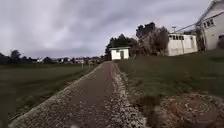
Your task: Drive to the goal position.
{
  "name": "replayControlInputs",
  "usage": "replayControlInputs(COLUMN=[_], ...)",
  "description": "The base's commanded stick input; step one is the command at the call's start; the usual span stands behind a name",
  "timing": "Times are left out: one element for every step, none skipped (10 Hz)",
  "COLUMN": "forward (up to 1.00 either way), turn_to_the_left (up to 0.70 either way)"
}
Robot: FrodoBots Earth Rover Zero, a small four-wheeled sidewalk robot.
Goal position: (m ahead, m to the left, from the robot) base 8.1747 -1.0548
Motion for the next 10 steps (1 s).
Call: replayControlInputs(forward=[0.70, 0.70, 0.70, 0.70, 0.70, 0.70, 0.70, 0.70, 0.70, 0.70], turn_to_the_left=[-0.30, -0.30, -0.30, 0.00, 0.00, 0.00, 0.00, 0.00, 0.00, 0.00])
